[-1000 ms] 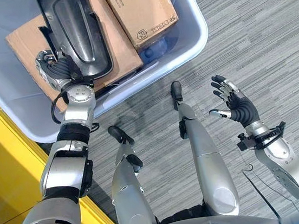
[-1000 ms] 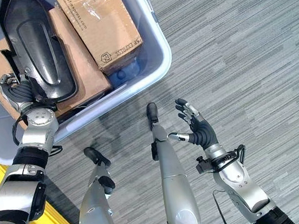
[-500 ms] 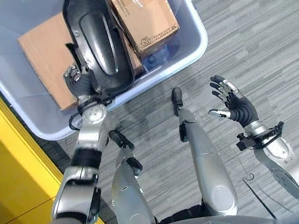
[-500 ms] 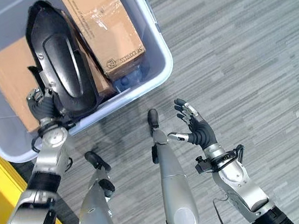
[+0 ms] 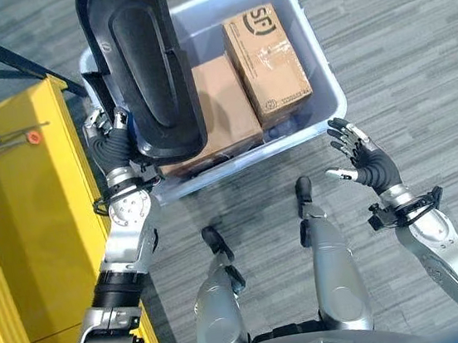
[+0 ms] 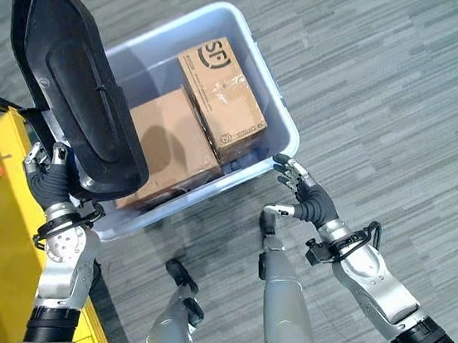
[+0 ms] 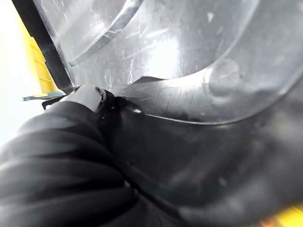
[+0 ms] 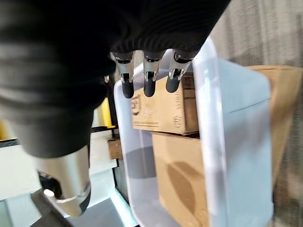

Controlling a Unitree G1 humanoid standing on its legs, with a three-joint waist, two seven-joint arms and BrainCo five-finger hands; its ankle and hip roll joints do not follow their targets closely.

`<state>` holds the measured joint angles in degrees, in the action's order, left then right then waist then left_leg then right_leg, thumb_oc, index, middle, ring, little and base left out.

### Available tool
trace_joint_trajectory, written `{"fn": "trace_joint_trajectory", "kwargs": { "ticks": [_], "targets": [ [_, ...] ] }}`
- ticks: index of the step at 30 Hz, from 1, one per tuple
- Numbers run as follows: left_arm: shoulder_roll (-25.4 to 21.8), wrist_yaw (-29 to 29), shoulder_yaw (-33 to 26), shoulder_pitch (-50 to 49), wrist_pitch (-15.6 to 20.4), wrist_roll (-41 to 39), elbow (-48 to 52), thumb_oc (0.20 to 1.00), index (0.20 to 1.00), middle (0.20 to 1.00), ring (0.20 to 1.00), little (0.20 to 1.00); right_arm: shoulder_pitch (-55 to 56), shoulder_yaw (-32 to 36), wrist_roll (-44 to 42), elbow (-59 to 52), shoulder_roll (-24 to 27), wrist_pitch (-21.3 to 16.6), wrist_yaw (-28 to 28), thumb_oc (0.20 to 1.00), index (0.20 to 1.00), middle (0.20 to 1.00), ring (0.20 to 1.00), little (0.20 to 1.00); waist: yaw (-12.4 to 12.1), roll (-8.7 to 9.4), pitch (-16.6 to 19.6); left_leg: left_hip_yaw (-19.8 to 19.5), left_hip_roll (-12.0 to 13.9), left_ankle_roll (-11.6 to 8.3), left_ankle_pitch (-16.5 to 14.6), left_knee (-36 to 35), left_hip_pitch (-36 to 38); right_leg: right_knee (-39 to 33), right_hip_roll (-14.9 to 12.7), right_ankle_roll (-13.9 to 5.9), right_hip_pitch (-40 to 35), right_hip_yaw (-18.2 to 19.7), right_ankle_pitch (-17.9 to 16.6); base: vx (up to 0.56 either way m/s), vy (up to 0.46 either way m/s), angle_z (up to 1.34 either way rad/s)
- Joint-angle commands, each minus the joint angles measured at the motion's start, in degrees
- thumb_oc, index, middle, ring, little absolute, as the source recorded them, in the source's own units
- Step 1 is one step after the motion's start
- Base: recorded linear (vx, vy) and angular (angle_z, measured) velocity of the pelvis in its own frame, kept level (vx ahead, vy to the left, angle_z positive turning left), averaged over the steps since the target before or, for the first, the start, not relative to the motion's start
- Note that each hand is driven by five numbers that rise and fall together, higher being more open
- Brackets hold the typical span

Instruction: Move parts from the plastic box to the shelf.

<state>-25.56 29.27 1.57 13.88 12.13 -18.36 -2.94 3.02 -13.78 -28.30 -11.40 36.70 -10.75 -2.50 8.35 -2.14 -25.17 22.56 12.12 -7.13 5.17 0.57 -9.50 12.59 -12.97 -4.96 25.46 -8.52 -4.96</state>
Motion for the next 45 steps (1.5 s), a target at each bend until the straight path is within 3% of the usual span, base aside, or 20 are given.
{"fn": "trace_joint_trajectory", "kwargs": {
  "ticks": [1,8,12,13,14,15,16,18,20,23,24,25,26,27,33,40,41,42,43,45],
  "targets": [
    [-3.4,-3.1,-2.9,-1.6,5.0,2.5,3.7,0.200,0.200,0.200,0.200,0.200,3.3,1.3,0.3,-1.9,-0.3,-1.7,1.8,1.000,1.000,1.000,1.000,1.000,0.3,1.39,5.7,-5.4,3.0,-3.00,-0.4,1.6,1.2,-2.8,-1.2,-5.10,-5.3,4.8,0.0,0.04,-0.003,0.07],
    [-5.7,-12.8,-4.5,-13.3,4.2,1.6,8.3,0.200,0.200,0.200,0.200,0.200,3.8,2.1,-0.1,-0.6,-1.2,-0.1,5.6,1.000,1.000,1.000,1.000,1.000,-1.7,-0.35,11.0,-6.6,5.0,-2.77,0.0,1.2,6.5,-1.6,-0.1,-4.31,-11.3,3.2,3.5,0.02,-0.079,0.06],
    [-5.0,-18.6,-5.3,-21.5,3.4,-1.0,11.6,0.200,0.200,0.200,0.200,0.200,2.3,1.9,0.9,-0.1,-0.9,0.4,7.4,1.000,1.000,1.000,1.000,1.000,-4.1,-1.27,14.1,-8.8,7.4,-2.94,3.6,-0.6,9.1,0.1,2.5,-3.10,-14.8,0.7,7.0,-0.03,-0.184,0.28],
    [-2.6,-20.9,-5.4,-26.1,2.6,-3.1,12.6,0.200,0.200,0.200,0.200,0.200,0.9,1.3,1.6,0.6,-0.3,0.1,7.4,1.000,1.000,1.000,1.000,1.000,-6.9,-2.17,14.6,-11.5,9.1,-5.24,11.7,-2.6,8.3,-1.0,4.6,-1.96,-17.3,-2.5,8.2,-0.14,-0.266,0.26],
    [-1.4,-21.9,-4.3,-26.9,2.3,-5.0,12.6,0.200,0.200,0.200,0.200,0.200,1.1,1.5,1.8,1.1,-0.3,-0.1,7.1,1.000,1.000,1.000,1.000,1.000,-7.7,-2.45,15.0,-12.2,9.5,-6.43,14.9,-4.7,7.6,-2.8,4.5,-1.69,-19.1,-5.2,8.7,-0.13,-0.223,0.13],
    [-1.4,-21.9,-4.3,-27.0,2.3,-5.0,12.7,0.200,0.200,0.200,0.200,0.200,1.1,1.6,1.8,1.1,-0.3,-0.1,7.1,1.000,1.000,1.000,1.000,1.000,-7.6,-2.61,15.0,-12.5,9.6,-6.44,15.1,-4.8,7.3,-3.1,4.6,-1.61,-19.1,-5.4,8.4,-0.14,-0.141,0.94],
    [-0.3,-23.2,-1.7,-26.6,1.7,-6.7,11.5,0.200,0.200,0.200,0.200,0.200,1.6,2.5,2.4,2.2,-0.1,-0.5,6.0,1.000,1.000,1.000,1.000,1.000,-8.5,-2.08,14.7,-12.7,8.9,-6.66,19.2,-4.9,4.2,-5.9,3.9,-0.80,-22.0,-9.7,8.1,-0.17,-0.105,1.25],
    [0.0,-23.4,-1.5,-26.1,1.8,-7.1,11.2,0.200,0.200,0.200,0.200,0.200,1.6,2.8,2.5,2.2,-0.1,-0.6,5.8,1.000,1.000,1.000,1.000,1.000,-8.4,-1.67,14.6,-12.9,8.2,-5.99,18.1,-4.1,4.0,-7.4,3.6,-0.67,-22.6,-10.7,7.1,-0.19,-0.106,1.49],
    [0.7,-24.5,-1.1,-25.9,0.9,-7.7,11.4,0.200,0.200,0.200,0.200,0.200,2.9,3.5,2.0,3.0,-1.1,-0.3,5.6,1.000,1.000,1.000,1.000,1.000,-7.9,0.26,15.3,-10.1,5.9,-2.81,8.3,6.3,6.8,-9.9,1.4,-0.37,-23.4,-15.6,4.3,-0.23,-0.155,1.52],
    [0.4,-25.4,-0.5,-25.2,0.0,-7.4,11.2,0.200,0.200,0.200,0.200,0.200,4.8,3.5,1.6,3.9,-3.3,0.3,5.6,1.000,1.000,1.000,1.000,1.000,-6.8,0.68,16.8,-7.4,4.2,-1.99,0.7,11.1,12.8,-10.0,0.6,-0.41,-23.8,-19.6,4.1,-0.09,-0.002,1.22],
    [0.3,-25.4,-0.5,-25.3,-0.1,-7.5,11.2,0.200,0.200,0.200,0.200,0.200,4.9,3.5,1.6,3.9,-3.3,0.3,5.6,1.000,1.000,1.000,1.000,1.000,-6.7,0.68,16.7,-7.5,4.2,-1.93,0.6,11.2,13.0,-10.0,0.5,-0.52,-24.1,-19.8,4.2,-0.16,0.176,1.32],
    [0.2,-25.6,-0.3,-24.6,0.0,-7.4,11.3,0.200,0.200,0.200,0.200,0.200,6.0,3.7,1.2,3.7,-4.2,0.7,6.2,1.000,1.000,1.000,1.000,1.000,-6.3,0.48,17.1,-9.6,1.2,-1.43,-4.1,9.5,15.4,-9.5,-0.5,-1.64,-24.0,-21.3,2.8,-0.07,0.149,1.00],
    [0.2,-25.6,-0.3,-24.6,0.0,-7.4,11.3,0.200,0.200,0.200,0.200,0.200,6.1,3.7,1.2,3.6,-4.2,0.8,6.2,1.000,1.000,1.000,1.000,1.000,-6.2,0.51,17.1,-9.6,1.0,-1.29,-4.1,9.2,15.7,-9.5,-0.7,-1.81,-24.1,-21.4,2.7,-0.12,0.225,1.02],
    [0.3,-25.8,-0.2,-24.2,-0.3,-7.3,11.4,0.200,0.200,0.200,0.200,0.200,6.8,4.5,1.3,3.2,-4.6,1.0,6.5,1.000,1.000,1.000,1.000,1.000,-5.6,0.31,17.8,-7.8,0.1,-0.24,-7.4,5.1,16.4,-9.2,-2.1,-2.83,-24.1,-23.0,1.6,-0.06,0.178,1.06],
    [-1.6,-27.1,-0.8,-24.4,-0.7,-5.8,13.8,0.200,0.200,0.200,0.200,0.200,6.1,4.7,1.4,4.5,-6.6,1.6,6.7,1.000,1.000,1.000,1.000,1.000,-8.1,2.33,18.3,-10.4,-5.4,2.97,-9.3,-0.3,14.9,-10.5,-9.3,-7.65,-26.2,-26.5,-6.4,-0.07,0.303,0.89],
    [-3.0,-26.8,-1.4,-24.0,-1.2,-4.0,13.7,0.200,0.200,0.200,0.200,0.200,5.9,3.1,2.8,6.4,-11.2,2.4,5.8,1.000,1.000,1.000,1.000,1.000,-9.1,3.49,18.2,-14.5,-11.5,6.41,-10.4,-3.1,15.5,-7.8,-14.5,-9.26,-27.5,-26.9,-10.6,-0.02,0.282,0.60],
    [-3.2,-26.1,-0.4,-22.7,-1.0,-3.2,12.5,0.200,0.200,0.200,0.200,0.200,5.1,2.5,2.6,5.9,-11.7,2.3,5.9,1.000,1.000,1.000,1.000,1.000,-7.4,3.70,17.7,-16.2,-12.6,7.50,-8.9,-3.7,15.0,-4.9,-12.8,-7.53,-24.1,-18.4,-10.3,-0.07,0.338,1.22],
    [-3.3,-25.9,0.6,-21.6,-1.1,-2.8,11.4,0.200,0.200,0.200,0.200,0.200,5.5,2.4,1.8,5.2,-11.5,2.7,6.7,1.000,1.000,1.000,1.000,1.000,-5.7,3.13,17.2,-18.1,-12.7,8.26,-7.6,-4.5,15.2,-1.1,-4.5,-4.92,-20.2,-7.6,-4.5,-0.07,0.335,1.07],
    [-3.3,-25.9,0.6,-21.6,-1.1,-2.8,11.4,0.200,0.200,0.200,0.200,0.200,5.5,2.4,1.8,5.2,-11.5,2.7,6.7,1.000,1.000,1.000,1.000,1.000,-5.8,3.14,17.3,-18.0,-12.7,8.26,-7.6,-4.6,15.1,-1.0,-4.5,-4.91,-20.0,-7.6,-4.5,-0.02,0.280,0.52],
    [-2.8,-26.8,0.8,-23.2,-1.3,-2.7,12.3,0.200,0.200,0.200,0.200,0.200,7.3,2.7,0.7,4.7,-10.5,3.0,8.6,1.000,1.000,1.000,1.000,1.000,-4.9,3.08,17.2,-20.1,-13.5,9.35,-6.4,-5.0,15.0,3.2,4.6,-2.23,-19.0,-4.5,2.9,-0.01,0.198,0.18]
  ]
}}
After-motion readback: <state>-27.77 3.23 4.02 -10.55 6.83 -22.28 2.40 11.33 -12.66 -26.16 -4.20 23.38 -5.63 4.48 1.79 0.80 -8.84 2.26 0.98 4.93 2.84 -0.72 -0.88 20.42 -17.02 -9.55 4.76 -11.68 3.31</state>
